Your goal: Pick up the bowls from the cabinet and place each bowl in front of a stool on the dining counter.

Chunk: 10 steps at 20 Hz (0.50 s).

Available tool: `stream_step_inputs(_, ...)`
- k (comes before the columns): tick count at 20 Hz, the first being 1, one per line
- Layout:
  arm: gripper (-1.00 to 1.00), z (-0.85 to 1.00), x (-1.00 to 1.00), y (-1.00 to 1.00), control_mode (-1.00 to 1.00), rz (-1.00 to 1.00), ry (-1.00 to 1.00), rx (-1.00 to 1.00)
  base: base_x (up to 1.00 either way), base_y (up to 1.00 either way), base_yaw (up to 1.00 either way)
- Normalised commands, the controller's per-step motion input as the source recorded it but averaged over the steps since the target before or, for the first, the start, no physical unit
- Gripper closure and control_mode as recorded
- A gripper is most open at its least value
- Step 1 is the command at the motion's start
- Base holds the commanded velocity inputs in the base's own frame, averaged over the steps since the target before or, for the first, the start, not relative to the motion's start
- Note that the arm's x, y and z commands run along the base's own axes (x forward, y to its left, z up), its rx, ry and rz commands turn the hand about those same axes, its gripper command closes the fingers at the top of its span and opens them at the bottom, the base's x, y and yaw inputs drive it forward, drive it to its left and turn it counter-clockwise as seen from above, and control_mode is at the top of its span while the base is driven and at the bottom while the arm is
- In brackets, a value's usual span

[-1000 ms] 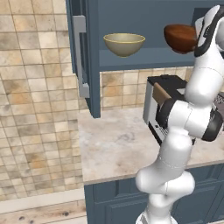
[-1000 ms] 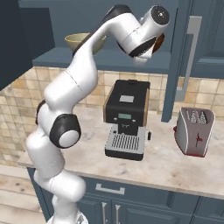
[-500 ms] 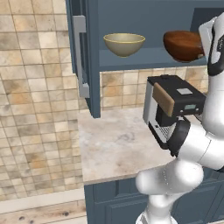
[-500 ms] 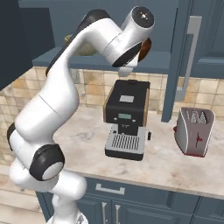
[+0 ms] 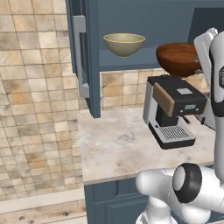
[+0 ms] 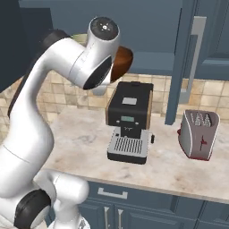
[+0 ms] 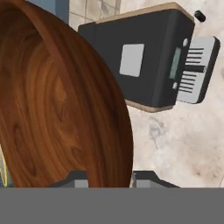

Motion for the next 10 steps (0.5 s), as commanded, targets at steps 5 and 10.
stream_step_inputs(5, 1.0, -0.01, -0.63, 0.58, -1.0, 0.0, 0.14, 0.0, 0.0, 0.0, 0.0)
stream_step_inputs(10, 1.0, 0.0, -0.52, 0.45, -1.0, 0.0, 0.2, 0.01, 0.0, 0.0, 0.0)
